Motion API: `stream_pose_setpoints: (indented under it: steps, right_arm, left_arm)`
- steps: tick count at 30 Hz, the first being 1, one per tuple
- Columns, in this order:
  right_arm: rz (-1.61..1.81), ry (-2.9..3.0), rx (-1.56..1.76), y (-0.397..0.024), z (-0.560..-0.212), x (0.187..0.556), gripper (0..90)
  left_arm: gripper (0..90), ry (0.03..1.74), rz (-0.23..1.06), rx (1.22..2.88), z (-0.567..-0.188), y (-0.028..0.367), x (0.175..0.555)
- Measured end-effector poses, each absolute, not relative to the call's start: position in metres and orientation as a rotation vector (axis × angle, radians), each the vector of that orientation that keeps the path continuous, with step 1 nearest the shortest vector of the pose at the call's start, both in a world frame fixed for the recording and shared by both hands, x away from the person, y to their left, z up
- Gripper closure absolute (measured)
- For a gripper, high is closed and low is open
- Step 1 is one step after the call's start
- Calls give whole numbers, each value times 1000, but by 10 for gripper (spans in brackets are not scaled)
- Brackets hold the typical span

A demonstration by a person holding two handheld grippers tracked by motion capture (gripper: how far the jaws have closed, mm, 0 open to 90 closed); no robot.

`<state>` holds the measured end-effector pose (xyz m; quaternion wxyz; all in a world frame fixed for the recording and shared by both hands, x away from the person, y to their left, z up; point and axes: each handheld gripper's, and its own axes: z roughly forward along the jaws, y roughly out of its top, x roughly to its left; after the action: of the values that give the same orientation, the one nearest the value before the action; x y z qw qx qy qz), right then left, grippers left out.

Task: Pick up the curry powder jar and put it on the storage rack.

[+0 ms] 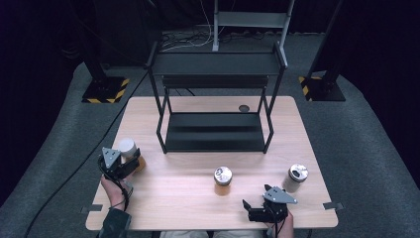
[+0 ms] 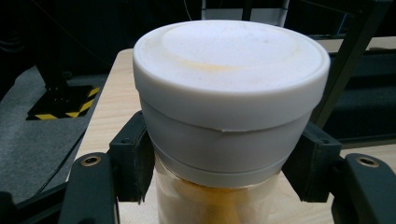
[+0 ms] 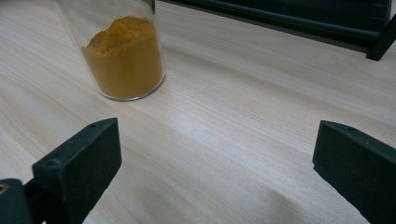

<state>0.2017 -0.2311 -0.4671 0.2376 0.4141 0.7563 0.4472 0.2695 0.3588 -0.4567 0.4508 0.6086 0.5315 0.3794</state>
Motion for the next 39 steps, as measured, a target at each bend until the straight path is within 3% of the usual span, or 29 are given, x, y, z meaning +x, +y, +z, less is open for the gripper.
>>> stream_pose_setpoints:
  steps: [39]
  right_arm:
    - [1226, 2071, 1128, -231, -468, 201, 2]
  left_arm:
    - [348, 1272, 925, 1519, -444, 367, 259]
